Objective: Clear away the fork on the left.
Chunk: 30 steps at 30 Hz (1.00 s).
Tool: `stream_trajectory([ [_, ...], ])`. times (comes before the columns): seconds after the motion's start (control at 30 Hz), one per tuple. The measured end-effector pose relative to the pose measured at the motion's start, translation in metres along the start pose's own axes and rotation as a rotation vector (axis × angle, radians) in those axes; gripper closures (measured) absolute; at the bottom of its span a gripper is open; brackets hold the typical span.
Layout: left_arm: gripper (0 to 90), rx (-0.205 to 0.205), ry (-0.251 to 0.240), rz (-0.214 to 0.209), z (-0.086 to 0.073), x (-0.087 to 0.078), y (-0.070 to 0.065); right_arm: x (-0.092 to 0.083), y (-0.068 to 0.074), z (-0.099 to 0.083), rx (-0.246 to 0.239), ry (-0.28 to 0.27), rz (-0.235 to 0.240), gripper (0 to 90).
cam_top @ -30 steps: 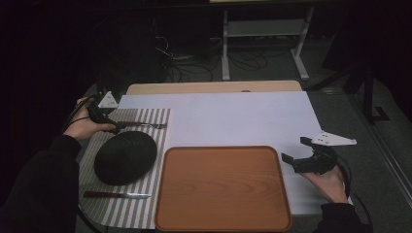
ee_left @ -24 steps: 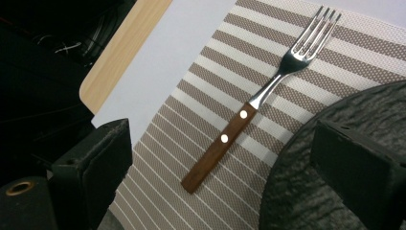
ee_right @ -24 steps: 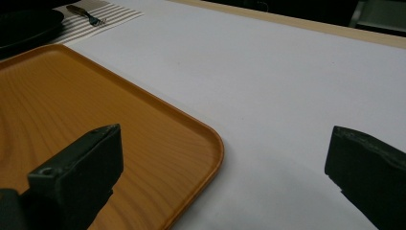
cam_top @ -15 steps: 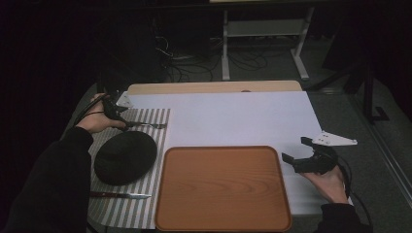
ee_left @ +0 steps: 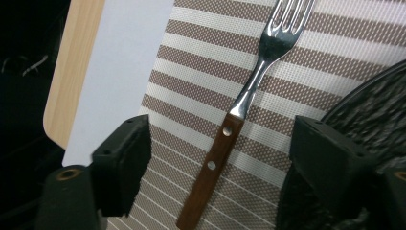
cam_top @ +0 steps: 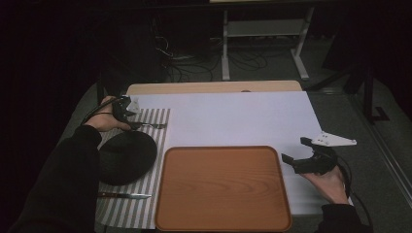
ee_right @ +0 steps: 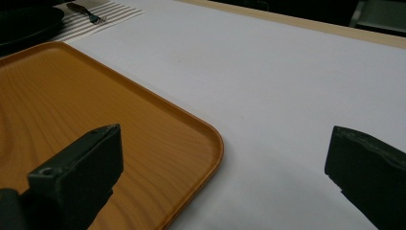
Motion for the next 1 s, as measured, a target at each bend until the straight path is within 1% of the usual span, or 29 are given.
stream_trajectory([
  [0.1,29.2,0.02,-0.015,-0.006,0.0,0.004,0.0,0.0,0.0,-0.001,0.001,0.001,0.001,0.0],
  [0.2,31.4,0.035,0.0,-0.01,-0.003,0.01,0.0,0.0,-0.001,-0.001,0.002,0.002,0.0,0.0],
  [0.27,31.9,0.056,0.018,-0.006,-0.006,0.013,0.0,0.0,-0.001,-0.001,0.002,0.003,0.0,0.0],
  [0.3,33.0,0.064,0.016,-0.01,-0.007,0.014,0.0,0.0,-0.001,-0.001,0.002,0.003,0.0,0.0],
  [0.37,37.6,0.067,0.004,-0.023,-0.009,0.017,0.0,0.0,-0.001,-0.002,0.001,0.004,-0.001,0.0],
  [0.43,38.9,0.076,0.005,-0.022,-0.012,0.019,0.001,0.0,-0.001,-0.002,0.001,0.004,-0.001,0.0],
  [0.5,42.4,0.089,0.0,-0.032,-0.014,0.021,0.001,0.0,-0.001,-0.002,0.002,0.005,-0.002,0.0],
  [0.53,42.6,0.106,0.001,-0.034,-0.014,0.023,0.001,0.0,-0.001,-0.002,0.002,0.005,-0.002,0.0],
  [0.67,44.4,0.127,-0.011,-0.056,-0.014,0.027,-0.001,0.0,-0.002,-0.002,0.006,0.009,-0.004,0.0],
  [0.77,44.4,0.147,0.001,-0.081,-0.014,0.031,-0.002,0.0,-0.002,-0.002,0.004,0.009,-0.004,0.0],
  [0.9,45.0,0.164,0.011,-0.089,-0.012,0.033,-0.001,-0.001,-0.003,-0.003,0.004,0.007,-0.006,0.0],
  [1.0,49.5,0.19,0.029,-0.088,-0.01,0.034,0.0,-0.001,-0.003,-0.003,0.005,0.006,-0.007,0.0],
])
Point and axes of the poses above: each handheld gripper's, and its own axes: x roughly forward along the jaws, z roughly out of its top, y roughly to its left, the point moved 4 cm from there along x, roughly forward along the jaws, and after that the axes turned 11 degrees about z, right-handed, at the moved point
